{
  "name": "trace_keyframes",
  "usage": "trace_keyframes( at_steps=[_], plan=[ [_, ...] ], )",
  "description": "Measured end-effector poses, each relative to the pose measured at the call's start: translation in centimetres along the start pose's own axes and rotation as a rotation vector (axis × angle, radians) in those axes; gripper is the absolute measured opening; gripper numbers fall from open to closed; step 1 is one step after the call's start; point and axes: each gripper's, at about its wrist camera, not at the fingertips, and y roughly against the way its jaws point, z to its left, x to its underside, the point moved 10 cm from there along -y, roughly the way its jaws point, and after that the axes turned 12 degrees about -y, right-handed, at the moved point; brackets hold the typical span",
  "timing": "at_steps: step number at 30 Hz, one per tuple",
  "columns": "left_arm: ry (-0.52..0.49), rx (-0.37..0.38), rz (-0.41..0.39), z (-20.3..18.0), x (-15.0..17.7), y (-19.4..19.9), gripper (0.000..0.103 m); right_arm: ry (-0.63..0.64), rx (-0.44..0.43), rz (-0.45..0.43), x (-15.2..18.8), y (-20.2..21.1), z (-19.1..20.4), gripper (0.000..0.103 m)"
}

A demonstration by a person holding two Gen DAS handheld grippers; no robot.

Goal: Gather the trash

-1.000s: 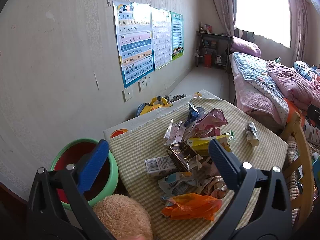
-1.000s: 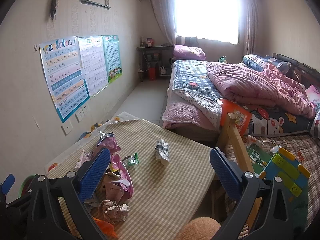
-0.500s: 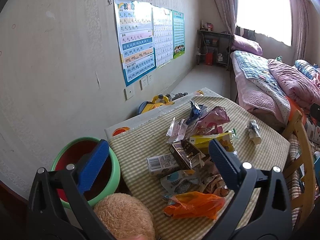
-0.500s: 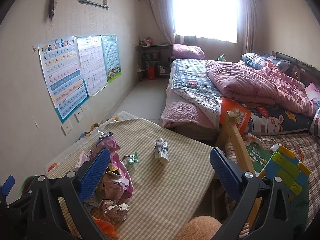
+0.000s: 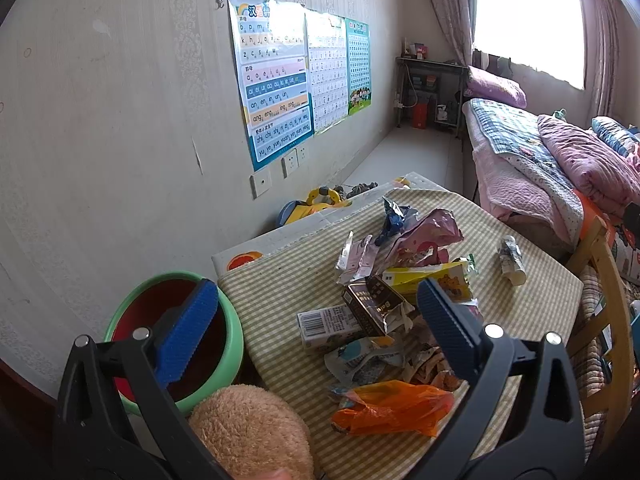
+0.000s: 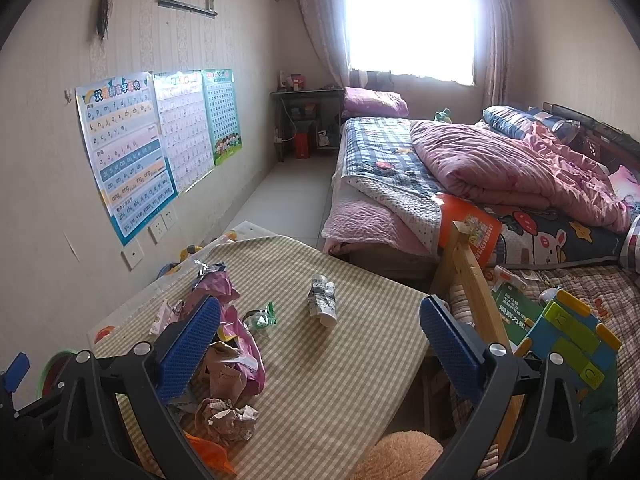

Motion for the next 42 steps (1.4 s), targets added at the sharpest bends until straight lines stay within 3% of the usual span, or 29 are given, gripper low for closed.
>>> trace_keyframes(
  at_steps=[20, 27, 30, 34, 38, 42],
  plan=[
    [-0.007, -0.011, 0.004, 0.4, 0.2, -0.1, 0.098, -0.005, 0.002, 0.008, 0.4, -0.2, -0.2, 0.096],
    [0.011, -0.031, -0.011, 1.6, 0.2, -0.1, 0.098, -0.004, -0.009, 0.047, 1.6, -1.6, -0.3, 0.096],
    [0.038, -0.040, 0.007, 2.8, 0.9, -0.8, 0.098, 0.019, -0.077, 0.131, 3.9, -3.2, 0.5, 0.096],
    [0.060, -0.066, 0.048, 4.4, 2.1, -1.9, 0.098, 0.087, -0.219, 0.327, 10.1, -5.1, 3.0, 0.096],
    [0.063, -0.066, 0.088, 5.3, 3.2, -2.9, 0.098, 0.190, -0.345, 0.396, 14.5, -4.8, 6.2, 0.096],
    [0.027, -0.076, 0.125, 5.2, 4.1, -3.6, 0.098, 0.323, -0.444, 0.478, 18.1, -4.9, 9.7, 0.080]
  ],
)
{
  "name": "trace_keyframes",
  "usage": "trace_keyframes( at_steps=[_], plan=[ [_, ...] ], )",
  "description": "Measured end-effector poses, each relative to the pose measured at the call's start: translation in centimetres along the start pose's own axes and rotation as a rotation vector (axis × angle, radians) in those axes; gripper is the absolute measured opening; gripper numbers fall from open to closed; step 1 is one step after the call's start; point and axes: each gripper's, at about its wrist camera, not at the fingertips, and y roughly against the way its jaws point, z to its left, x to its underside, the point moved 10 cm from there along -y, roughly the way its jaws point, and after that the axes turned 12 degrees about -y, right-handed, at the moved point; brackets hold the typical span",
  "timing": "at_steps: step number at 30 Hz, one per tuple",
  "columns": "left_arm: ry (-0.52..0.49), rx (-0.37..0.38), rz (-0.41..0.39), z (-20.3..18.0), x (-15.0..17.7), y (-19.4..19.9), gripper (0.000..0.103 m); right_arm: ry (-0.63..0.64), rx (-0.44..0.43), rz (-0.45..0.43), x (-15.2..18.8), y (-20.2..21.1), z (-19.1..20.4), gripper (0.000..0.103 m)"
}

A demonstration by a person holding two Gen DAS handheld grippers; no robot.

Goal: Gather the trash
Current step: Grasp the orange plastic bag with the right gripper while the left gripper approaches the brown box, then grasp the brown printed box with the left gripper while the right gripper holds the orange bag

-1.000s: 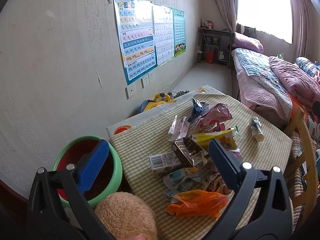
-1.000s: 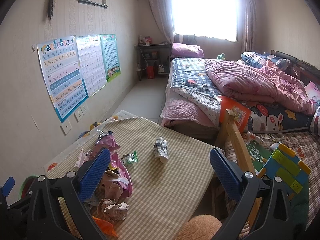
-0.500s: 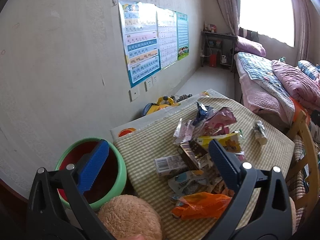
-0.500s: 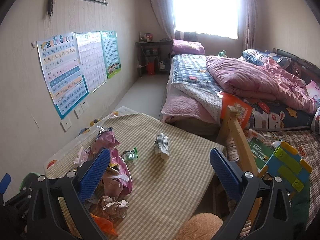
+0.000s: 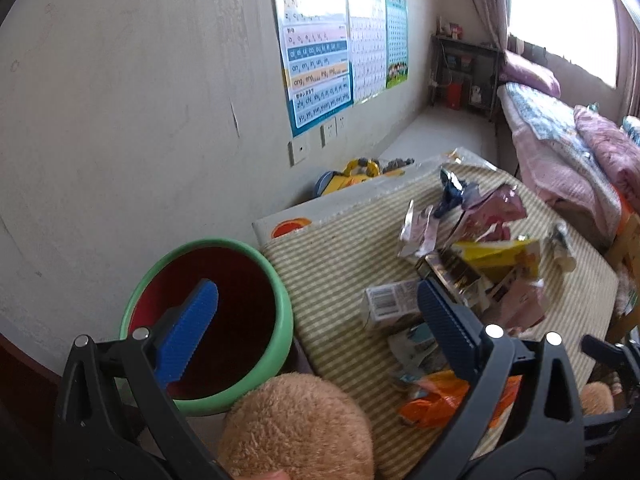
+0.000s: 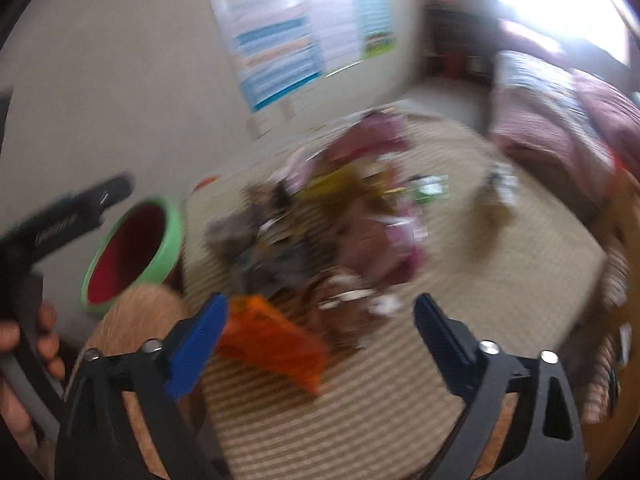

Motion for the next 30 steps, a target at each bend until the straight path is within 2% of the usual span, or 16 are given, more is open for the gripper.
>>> trace_keyframes(
  at_steps=[4, 5, 6, 7, 10, 11, 13, 15, 17, 21, 24, 27, 30],
  plan=[
    [-0.013, 0.017, 0.007, -0.5, 0.4, -0.3, 0.098, 0.069, -0.011, 0.080, 1.3, -2.6, 1.3, 0.062],
    [-0.008, 0.042, 0.010, -0.7, 0.4, -0.4, 0.098, 0.076, -0.021, 0.111, 1.9, -3.3, 1.5, 0.052],
    [-0.002, 0.065, 0.016, -0.9, 0.5, -0.6, 0.098, 0.076, -0.025, 0.138, 2.5, -3.9, 1.4, 0.047],
    [0.004, 0.083, 0.023, -1.1, 0.5, -0.8, 0.098, 0.068, -0.030, 0.133, 2.7, -3.9, 1.4, 0.047],
    [-0.007, 0.154, 0.037, -2.5, 0.7, -1.5, 0.098, 0.018, -0.100, 0.128, 2.5, -2.5, 1.4, 0.035],
    [-0.020, 0.167, 0.044, -3.0, 0.6, -1.9, 0.098, 0.000, -0.121, 0.120, 2.1, -2.0, 1.3, 0.006],
    [-0.049, 0.191, 0.055, -3.9, 0.5, -2.5, 0.098, -0.045, -0.147, 0.084, 1.2, -0.7, 1.0, 0.006],
    [-0.090, 0.212, 0.067, -4.8, 0.2, -3.2, 0.097, -0.065, -0.138, 0.037, 0.3, 0.7, 0.3, 0.005],
    [-0.124, 0.256, 0.093, -6.0, -0.2, -3.9, 0.092, -0.087, -0.130, -0.014, -0.6, 2.1, -0.6, 0.005],
    [-0.112, 0.345, 0.130, -8.4, -1.4, -5.5, 0.086, -0.130, -0.072, -0.099, -2.1, 3.9, -2.8, 0.005],
    [-0.065, 0.379, 0.182, -9.6, -1.9, -7.3, 0.085, -0.141, -0.042, -0.136, -2.6, 5.1, -4.1, 0.005],
    [-0.098, 0.418, 0.229, -11.5, -1.8, -8.3, 0.085, -0.150, 0.005, -0.188, -3.1, 6.7, -5.8, 0.005],
    [-0.215, 0.370, 0.216, -12.8, -1.9, -8.9, 0.091, -0.190, 0.022, -0.228, -3.3, 7.5, -7.3, 0.005]
  ],
)
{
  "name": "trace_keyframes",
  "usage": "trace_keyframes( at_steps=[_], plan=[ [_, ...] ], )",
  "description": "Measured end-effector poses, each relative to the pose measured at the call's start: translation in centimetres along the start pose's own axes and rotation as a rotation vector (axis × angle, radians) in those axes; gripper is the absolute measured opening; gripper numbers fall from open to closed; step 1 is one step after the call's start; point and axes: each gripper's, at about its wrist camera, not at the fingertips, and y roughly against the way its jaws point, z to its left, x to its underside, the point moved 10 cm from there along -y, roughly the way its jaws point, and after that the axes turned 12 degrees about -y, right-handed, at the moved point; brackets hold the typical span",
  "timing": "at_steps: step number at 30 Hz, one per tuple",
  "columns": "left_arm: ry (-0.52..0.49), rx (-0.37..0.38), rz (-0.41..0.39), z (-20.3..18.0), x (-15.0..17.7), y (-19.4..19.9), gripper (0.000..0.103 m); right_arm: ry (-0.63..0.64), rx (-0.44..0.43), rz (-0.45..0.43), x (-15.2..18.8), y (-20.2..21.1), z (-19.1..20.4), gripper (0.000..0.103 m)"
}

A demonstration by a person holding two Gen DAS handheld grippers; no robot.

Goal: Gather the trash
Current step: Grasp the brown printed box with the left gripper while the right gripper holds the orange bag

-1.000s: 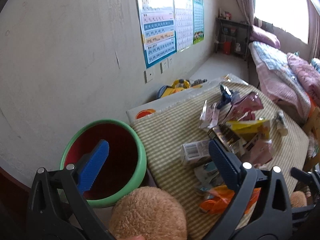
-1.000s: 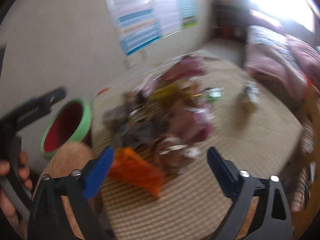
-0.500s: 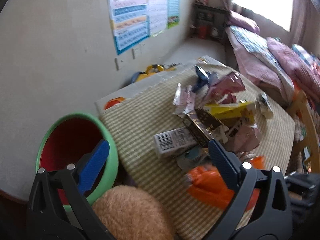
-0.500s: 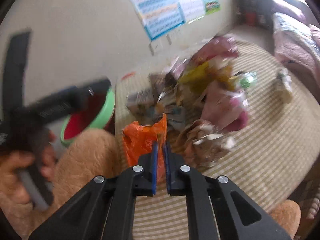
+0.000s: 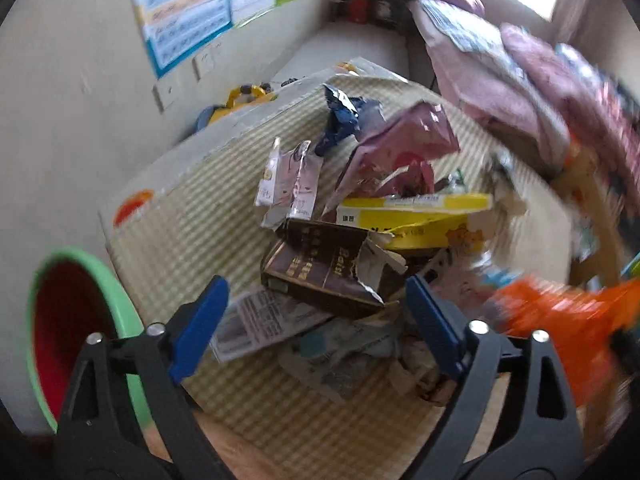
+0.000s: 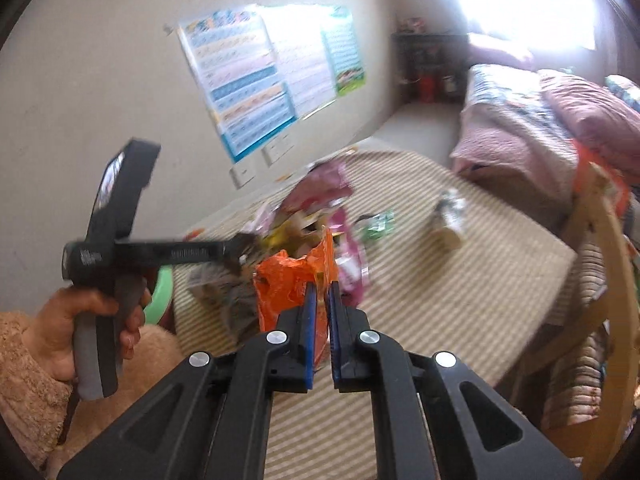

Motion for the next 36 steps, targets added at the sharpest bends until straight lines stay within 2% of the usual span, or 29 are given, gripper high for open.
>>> trace_keyframes(
  at_steps=[2, 4, 7, 10, 13, 15, 18, 27, 31, 36],
  plan=[
    [-0.064, -0.039, 0.018, -0.3, -0.2, -0.8, 0.092, -0.034, 0.003, -0.003, -0.2, 0.0, -1.0, 0.005],
    [-0.110, -0.042, 0.047, -0.6, -0.2, -1.9, 0.092, -0.057, -0.001, -0.004, -0.3, 0.2, -1.6, 0.005],
    [-0.130, -0.056, 0.090, -0.3, 0.0, -3.4, 0.093, -0.068, -0.003, -0.003, -0.3, 0.0, -1.9, 0.005],
    [-0.117, -0.038, 0.111, -0.1, 0.3, -4.2, 0.092, -0.071, -0.008, -0.005, -0.1, 0.3, -2.0, 0.005],
    [-0.099, -0.020, 0.109, -0.3, 0.4, -4.3, 0.079, -0.074, -0.006, -0.011, -0.1, 0.4, -1.9, 0.005],
    [-0.087, -0.005, 0.100, -0.4, 0.5, -4.1, 0.074, -0.077, -0.003, -0.016, -0.3, 0.5, -1.9, 0.005],
    [-0.067, 0.014, 0.077, -0.7, 0.5, -3.4, 0.073, -0.074, 0.002, -0.022, -0.4, 0.9, -1.6, 0.005],
    [-0.012, 0.033, -0.069, -0.3, 0.0, 2.4, 0.073, -0.042, 0.009, -0.058, -1.2, 2.2, 0.3, 0.005],
    [0.027, 0.023, -0.108, 1.2, 1.0, 4.8, 0.073, -0.020, 0.004, -0.055, -1.2, 2.4, 1.7, 0.005],
    [0.089, -0.009, -0.118, 4.2, 3.4, 6.4, 0.073, 0.013, 0.001, -0.047, -1.1, 2.2, 3.5, 0.005]
  ],
)
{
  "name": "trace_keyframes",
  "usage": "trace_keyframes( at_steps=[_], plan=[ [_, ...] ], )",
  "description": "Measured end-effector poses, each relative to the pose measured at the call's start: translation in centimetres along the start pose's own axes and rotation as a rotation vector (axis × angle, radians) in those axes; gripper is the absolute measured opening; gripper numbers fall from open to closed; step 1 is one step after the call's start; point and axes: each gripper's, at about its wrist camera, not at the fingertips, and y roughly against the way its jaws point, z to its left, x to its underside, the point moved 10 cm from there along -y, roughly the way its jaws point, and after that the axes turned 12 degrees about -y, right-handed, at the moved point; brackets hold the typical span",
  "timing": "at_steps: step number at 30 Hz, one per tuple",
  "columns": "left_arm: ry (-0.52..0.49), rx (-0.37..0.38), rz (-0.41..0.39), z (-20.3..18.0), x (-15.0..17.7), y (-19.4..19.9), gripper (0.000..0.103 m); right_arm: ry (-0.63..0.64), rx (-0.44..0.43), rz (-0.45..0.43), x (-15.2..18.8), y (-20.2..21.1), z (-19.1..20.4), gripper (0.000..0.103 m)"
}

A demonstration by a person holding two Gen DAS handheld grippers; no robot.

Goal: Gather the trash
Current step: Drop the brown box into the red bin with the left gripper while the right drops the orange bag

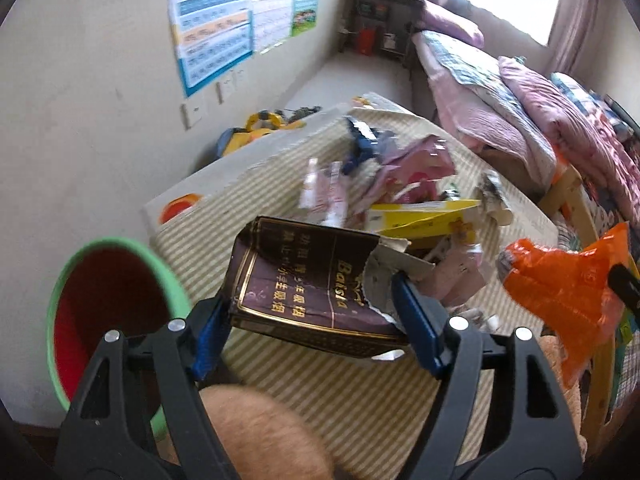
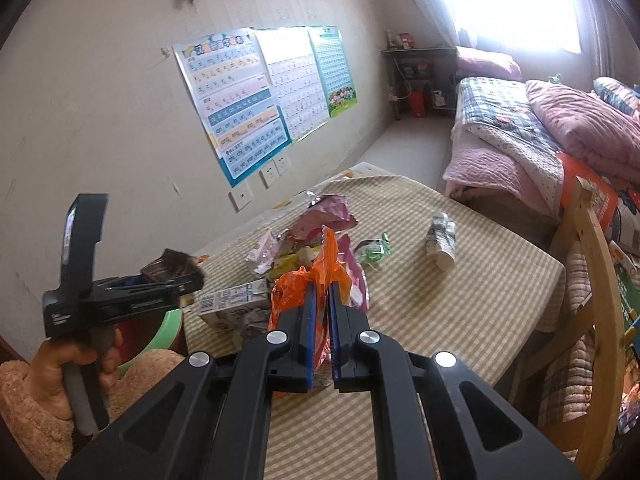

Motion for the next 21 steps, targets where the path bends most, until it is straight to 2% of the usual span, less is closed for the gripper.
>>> trace_keyframes(
  at_steps=[6, 12, 15, 21],
  plan=[
    [0.075, -0.067, -0.010, 4.6, 2.4, 1.5, 0.073, 0.050, -0.005, 0.012, 0.3, -0.6, 2.9, 0.005],
    [0.160, -0.134, -0.019, 9.4, 4.9, 2.6, 0.073, 0.091, -0.047, 0.032, 0.4, -1.6, 7.0, 0.005],
    [0.198, -0.172, -0.013, 11.8, 6.5, 2.8, 0.073, 0.124, -0.085, 0.066, 1.1, -3.0, 10.0, 0.005],
    [0.303, -0.199, 0.025, 16.4, 10.4, 2.4, 0.073, 0.161, -0.154, 0.174, 3.8, -7.1, 15.6, 0.005]
  ],
)
